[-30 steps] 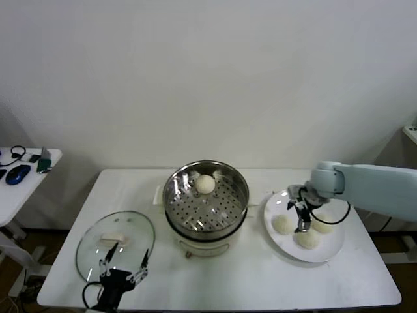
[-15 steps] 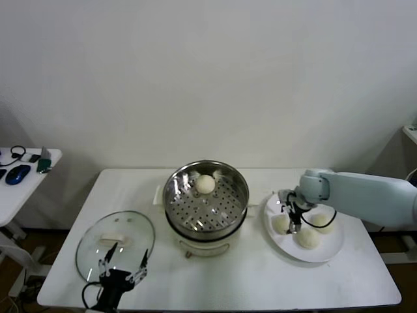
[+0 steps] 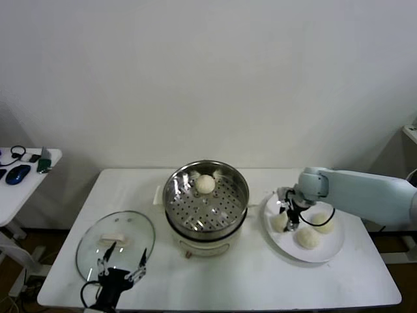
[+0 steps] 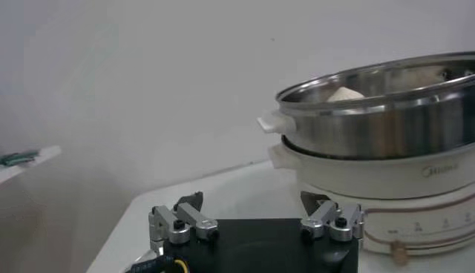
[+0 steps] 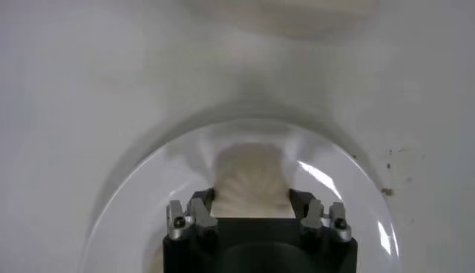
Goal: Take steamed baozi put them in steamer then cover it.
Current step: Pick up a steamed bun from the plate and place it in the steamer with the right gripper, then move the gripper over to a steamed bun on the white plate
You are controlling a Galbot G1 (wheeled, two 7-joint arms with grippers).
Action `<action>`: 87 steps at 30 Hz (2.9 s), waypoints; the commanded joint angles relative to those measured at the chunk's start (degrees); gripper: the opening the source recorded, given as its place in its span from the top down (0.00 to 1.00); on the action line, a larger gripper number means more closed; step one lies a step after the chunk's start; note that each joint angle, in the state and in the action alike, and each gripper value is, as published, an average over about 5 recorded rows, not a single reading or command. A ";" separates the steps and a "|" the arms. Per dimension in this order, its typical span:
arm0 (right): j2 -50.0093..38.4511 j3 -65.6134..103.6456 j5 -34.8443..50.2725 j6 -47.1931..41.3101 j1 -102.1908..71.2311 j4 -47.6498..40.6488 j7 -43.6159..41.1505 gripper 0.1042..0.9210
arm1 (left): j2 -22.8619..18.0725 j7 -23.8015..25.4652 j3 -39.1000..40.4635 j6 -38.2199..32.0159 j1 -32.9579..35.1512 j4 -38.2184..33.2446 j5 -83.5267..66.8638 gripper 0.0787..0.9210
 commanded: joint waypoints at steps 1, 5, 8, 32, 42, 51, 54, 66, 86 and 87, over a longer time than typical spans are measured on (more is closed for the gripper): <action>-0.21 -11.05 6.11 4.11 21.72 3.18 -6.04 0.30 | -0.01 0.01 0.21 0.18 -0.09 -0.23 -0.02 0.12; 1.94 -14.28 11.31 5.96 34.51 5.01 -9.87 0.30 | 0.21 0.04 0.30 0.29 -0.24 -0.51 -0.02 0.12; 4.92 -13.74 16.52 5.84 40.69 6.69 -11.18 0.30 | 0.29 0.06 0.38 0.41 -0.49 -0.53 -0.05 0.12; 35.75 -1.20 24.69 -9.53 18.05 8.02 8.57 0.30 | 0.15 -0.09 0.41 0.27 0.40 -1.65 -0.13 0.12; 36.04 -1.70 19.33 -11.29 11.27 2.31 12.31 0.30 | 0.14 -0.19 0.57 0.12 0.73 -1.14 0.27 0.12; 36.19 0.11 18.79 -11.02 8.94 -0.29 12.92 0.30 | -0.03 -0.29 0.52 0.17 0.43 -0.53 0.45 0.12; 36.41 0.40 18.88 -11.02 8.57 -0.50 12.87 0.30 | -0.08 -0.27 0.48 0.22 0.40 -0.56 0.54 0.12; 31.88 0.04 19.40 -7.47 14.66 2.67 8.37 0.13 | -0.28 -0.19 0.54 0.42 0.40 -0.93 0.93 0.12; -14.07 -22.46 1.61 8.31 34.61 17.12 -11.80 0.12 | -0.41 -0.06 0.82 0.75 -0.98 -0.31 1.21 0.12; -15.82 -22.18 0.14 7.89 32.72 17.56 -11.20 0.12 | -0.47 -0.06 0.83 0.79 -1.00 -0.30 1.22 0.12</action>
